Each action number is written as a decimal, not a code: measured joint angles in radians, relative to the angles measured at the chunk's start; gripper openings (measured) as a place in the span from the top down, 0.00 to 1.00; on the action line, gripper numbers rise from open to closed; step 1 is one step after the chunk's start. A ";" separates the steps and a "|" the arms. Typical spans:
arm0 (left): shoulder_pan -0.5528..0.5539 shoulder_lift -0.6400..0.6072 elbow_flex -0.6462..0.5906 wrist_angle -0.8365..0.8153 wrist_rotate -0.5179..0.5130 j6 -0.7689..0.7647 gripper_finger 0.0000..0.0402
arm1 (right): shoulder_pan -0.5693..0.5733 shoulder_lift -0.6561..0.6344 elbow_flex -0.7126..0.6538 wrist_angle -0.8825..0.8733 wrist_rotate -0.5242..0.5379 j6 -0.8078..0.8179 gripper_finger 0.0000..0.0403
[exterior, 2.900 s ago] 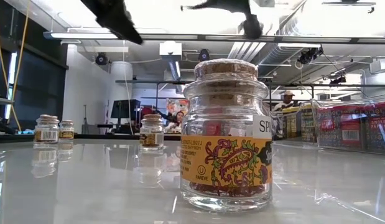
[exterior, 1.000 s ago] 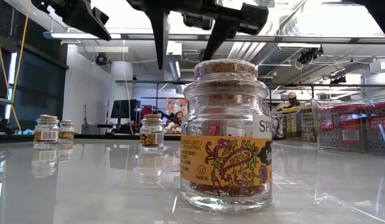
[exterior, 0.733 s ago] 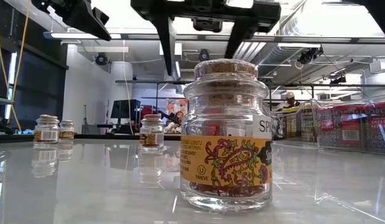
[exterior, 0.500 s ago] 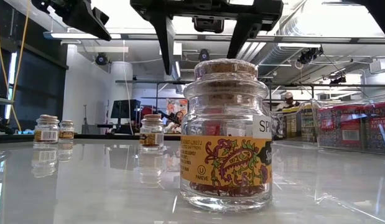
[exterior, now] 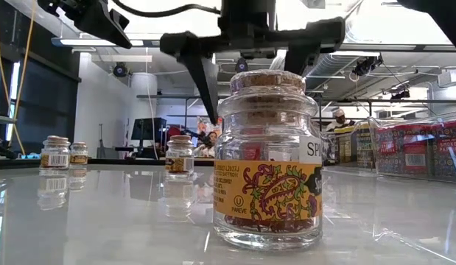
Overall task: Sort spices by type
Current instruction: Put the red seasoning can into the middle transparent bin, then put the brown seasoning bottle into the bottom transparent bin
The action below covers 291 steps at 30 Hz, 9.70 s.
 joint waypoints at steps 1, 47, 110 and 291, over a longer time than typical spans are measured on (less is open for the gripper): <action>0.000 0.000 0.000 0.000 0.000 0.000 1.00 | -0.003 0.006 0.000 0.001 0.000 0.000 0.14; 0.076 0.012 0.001 0.026 -0.004 -0.099 1.00 | 0.014 -0.818 -0.769 -0.085 0.021 -0.208 0.48; 0.076 0.094 0.000 0.163 -0.004 -0.148 1.00 | 0.050 -1.239 -1.310 0.059 -0.026 -0.283 0.48; 0.074 -0.201 0.160 0.052 0.378 -0.531 1.00 | -0.294 -0.074 -0.166 0.508 -0.201 -2.094 0.30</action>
